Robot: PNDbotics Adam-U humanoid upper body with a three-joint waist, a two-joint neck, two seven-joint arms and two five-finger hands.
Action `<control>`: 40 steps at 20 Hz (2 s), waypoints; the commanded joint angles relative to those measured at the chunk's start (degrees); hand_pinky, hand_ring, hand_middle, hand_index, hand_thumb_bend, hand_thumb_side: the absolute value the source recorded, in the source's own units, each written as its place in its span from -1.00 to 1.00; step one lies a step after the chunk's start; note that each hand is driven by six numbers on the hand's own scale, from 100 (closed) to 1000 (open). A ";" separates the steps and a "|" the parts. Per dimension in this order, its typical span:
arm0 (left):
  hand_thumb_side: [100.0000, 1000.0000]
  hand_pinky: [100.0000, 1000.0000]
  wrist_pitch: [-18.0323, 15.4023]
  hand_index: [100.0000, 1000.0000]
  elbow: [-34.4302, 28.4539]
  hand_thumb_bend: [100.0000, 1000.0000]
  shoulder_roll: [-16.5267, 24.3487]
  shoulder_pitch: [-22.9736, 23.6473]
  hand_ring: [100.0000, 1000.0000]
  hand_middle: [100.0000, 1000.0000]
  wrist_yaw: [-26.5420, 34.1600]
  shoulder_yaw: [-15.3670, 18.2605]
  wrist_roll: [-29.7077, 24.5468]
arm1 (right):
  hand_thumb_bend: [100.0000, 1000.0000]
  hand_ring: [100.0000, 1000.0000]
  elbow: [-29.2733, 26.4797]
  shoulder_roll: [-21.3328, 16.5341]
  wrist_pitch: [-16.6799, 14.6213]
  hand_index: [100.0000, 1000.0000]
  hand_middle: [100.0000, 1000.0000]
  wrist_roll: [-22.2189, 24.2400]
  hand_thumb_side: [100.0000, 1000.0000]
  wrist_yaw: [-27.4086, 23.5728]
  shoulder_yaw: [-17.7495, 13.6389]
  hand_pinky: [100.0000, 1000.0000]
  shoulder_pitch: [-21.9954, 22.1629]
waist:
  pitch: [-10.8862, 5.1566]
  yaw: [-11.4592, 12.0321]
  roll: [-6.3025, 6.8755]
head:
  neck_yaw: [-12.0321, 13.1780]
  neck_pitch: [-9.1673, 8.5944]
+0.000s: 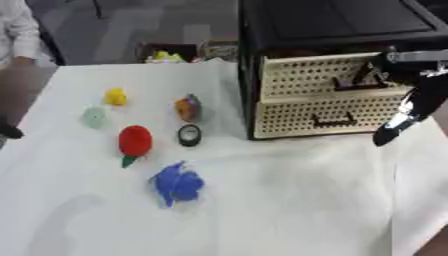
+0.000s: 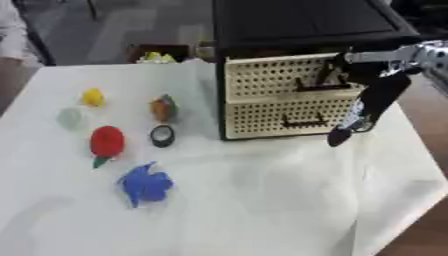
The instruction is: Pick up objects from table and place into drawer.
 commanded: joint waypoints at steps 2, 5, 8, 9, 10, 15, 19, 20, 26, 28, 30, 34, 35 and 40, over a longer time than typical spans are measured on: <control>0.75 -0.04 0.24 0.63 -1.00 -1.00 0.39 -0.84 0.17 0.22 -0.18 -0.03 -0.18 | 0.98 -1.00 -1.78 -1.41 0.04 0.65 -1.00 1.08 -0.18 -0.02 -0.11 -1.00 -0.53 | -0.64 0.00 -0.25 | 0.10 -0.78; 0.75 -0.04 0.34 0.63 -1.00 -1.00 0.38 -0.90 0.17 0.22 -0.14 -0.02 -0.16 | 0.97 -1.00 -2.21 -1.47 0.12 0.65 -1.00 1.64 -0.19 -0.01 0.10 -1.00 -0.34 | -0.64 0.08 -0.30 | 0.15 -0.84; 0.75 -0.04 0.41 0.63 -1.00 -1.00 0.37 -0.93 0.17 0.22 -0.07 -0.01 -0.12 | 0.97 -1.00 -2.43 -1.44 0.20 0.65 -1.00 2.00 -0.20 0.07 0.21 -1.00 -0.18 | -0.67 0.15 -0.33 | 0.13 -0.94; 0.75 -0.04 0.45 0.63 -1.00 -1.00 0.36 -0.95 0.17 0.22 -0.05 -0.02 -0.13 | 0.97 -1.00 -2.41 -1.41 0.21 0.65 -1.00 2.12 -0.20 0.18 0.26 -1.00 -0.15 | -0.68 0.17 -0.34 | 0.11 -0.98; 0.75 -0.04 0.49 0.63 -1.00 -1.00 0.34 -0.95 0.17 0.22 -0.04 -0.02 -0.13 | 0.96 -1.00 -2.33 -1.39 0.20 0.65 -1.00 2.23 -0.21 0.28 0.31 -1.00 -0.10 | -0.68 0.18 -0.35 | 0.09 -1.02; 0.75 -0.04 0.60 0.63 -1.00 -1.00 0.26 -0.94 0.17 0.22 -0.04 0.01 -0.16 | 0.96 -1.00 -1.75 -1.25 0.14 0.64 -1.00 2.65 -0.24 0.89 0.46 -1.00 0.23 | -0.67 0.21 -0.36 | 0.01 -1.18; 0.75 -0.04 0.65 0.63 -1.00 -1.00 0.21 -0.93 0.17 0.22 -0.13 0.03 -0.19 | 0.95 -1.00 -1.53 -1.26 0.24 0.63 -1.00 2.93 -0.26 1.17 0.53 -1.00 0.61 | -0.62 0.19 -0.37 | -0.02 -1.27; 0.75 -0.04 0.63 0.63 -1.00 -1.00 0.22 -0.95 0.17 0.22 -0.12 0.04 -0.17 | 0.95 -1.00 -1.55 -1.29 0.28 0.63 -1.00 2.95 -0.26 1.21 0.51 -1.00 0.72 | -0.62 0.18 -0.37 | -0.02 -1.27; 0.75 -0.04 0.73 0.63 -1.00 -1.00 0.26 -1.09 0.17 0.22 -0.09 0.07 -0.09 | 0.96 -1.00 -2.56 -1.80 0.45 0.63 -1.00 2.51 -0.27 0.81 -0.14 -1.00 1.99 | -0.59 0.03 -0.50 | -0.02 -1.43; 0.76 -0.04 0.75 0.63 -1.00 -1.00 0.29 -1.12 0.17 0.22 -0.06 0.09 -0.06 | 0.96 -1.00 -3.30 -2.11 0.51 0.62 -1.00 2.26 -0.27 0.45 -0.38 -1.00 2.59 | -0.59 0.00 -0.54 | -0.02 -1.47; 0.75 -0.04 0.79 0.63 -1.00 -1.00 0.29 -1.12 0.17 0.22 -0.06 0.11 -0.05 | 0.96 -1.00 -4.27 -2.45 0.63 0.62 -1.00 2.01 -0.27 -0.03 -0.62 -1.00 3.31 | -0.60 -0.01 -0.56 | -0.01 -1.49; 0.75 -0.04 0.79 0.63 -1.00 -1.00 0.33 -1.16 0.16 0.22 0.01 0.11 0.00 | 0.97 -1.00 -6.17 -3.08 1.15 0.62 -1.00 1.46 -0.26 -0.79 -1.00 -1.00 4.53 | -0.65 -0.05 -0.56 | -0.05 -1.55; 0.75 -0.04 0.79 0.63 -1.00 -1.00 0.33 -1.15 0.16 0.22 0.01 0.11 -0.01 | 0.97 -1.00 -6.51 -3.22 1.32 0.62 -1.00 1.25 -0.26 -0.91 -1.14 -1.00 4.84 | -0.66 -0.07 -0.56 | -0.05 -1.59; 0.75 -0.05 0.82 0.63 -1.00 -1.00 0.32 -1.16 0.16 0.22 0.03 0.14 0.03 | 0.97 -1.00 -7.88 -3.77 1.95 0.62 -1.00 0.20 -0.26 -1.58 -1.93 -1.00 6.21 | -0.68 -0.15 -0.57 | -0.04 -1.73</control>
